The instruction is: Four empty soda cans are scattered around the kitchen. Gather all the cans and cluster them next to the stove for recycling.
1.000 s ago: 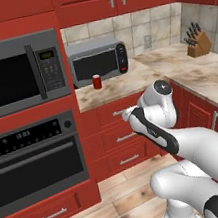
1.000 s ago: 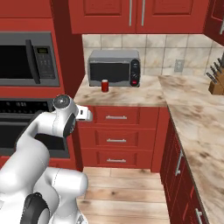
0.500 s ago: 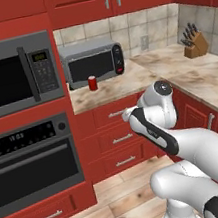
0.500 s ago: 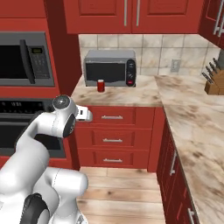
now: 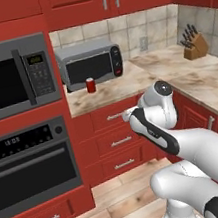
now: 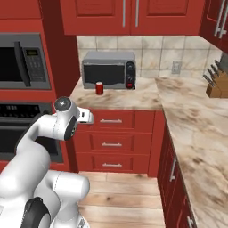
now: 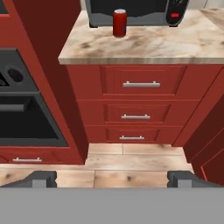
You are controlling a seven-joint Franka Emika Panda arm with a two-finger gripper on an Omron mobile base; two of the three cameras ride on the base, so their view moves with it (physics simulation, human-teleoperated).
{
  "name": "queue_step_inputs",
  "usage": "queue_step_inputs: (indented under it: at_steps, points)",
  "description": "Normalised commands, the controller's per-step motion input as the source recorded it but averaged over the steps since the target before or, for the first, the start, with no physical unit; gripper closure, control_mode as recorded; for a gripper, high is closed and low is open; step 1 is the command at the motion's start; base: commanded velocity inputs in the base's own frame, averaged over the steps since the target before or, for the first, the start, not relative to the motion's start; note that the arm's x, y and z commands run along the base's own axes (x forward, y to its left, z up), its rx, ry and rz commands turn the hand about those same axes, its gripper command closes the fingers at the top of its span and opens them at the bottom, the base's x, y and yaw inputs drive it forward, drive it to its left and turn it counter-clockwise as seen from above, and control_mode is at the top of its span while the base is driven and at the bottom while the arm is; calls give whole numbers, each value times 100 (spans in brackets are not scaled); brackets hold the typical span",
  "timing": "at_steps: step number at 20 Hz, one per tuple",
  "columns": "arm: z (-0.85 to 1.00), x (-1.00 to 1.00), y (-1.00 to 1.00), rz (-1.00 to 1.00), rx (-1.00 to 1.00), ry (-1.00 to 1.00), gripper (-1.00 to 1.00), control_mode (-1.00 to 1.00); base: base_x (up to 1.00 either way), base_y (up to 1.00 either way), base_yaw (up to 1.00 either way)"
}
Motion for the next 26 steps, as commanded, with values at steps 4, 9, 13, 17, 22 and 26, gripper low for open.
queue_step_inputs:
  at_steps: [4, 9, 13, 17, 22, 26]
  points:
    - [0, 0, 0, 0, 0, 0, -100, 100, 62, -9, 0]
    - [0, 0, 0, 0, 0, 0, -100, 100, 60, -9, 0]
    - [0, 0, 0, 0, 0, 0, -100, 100, 59, -8, 0]
    - [0, 0, 0, 0, 0, 0, -100, 100, 56, -8, 0]
    - [0, 0, 0, 0, 0, 0, -100, 100, 55, -7, 0]
    - [0, 0, 0, 0, 0, 0, -100, 100, 49, -6, 0]
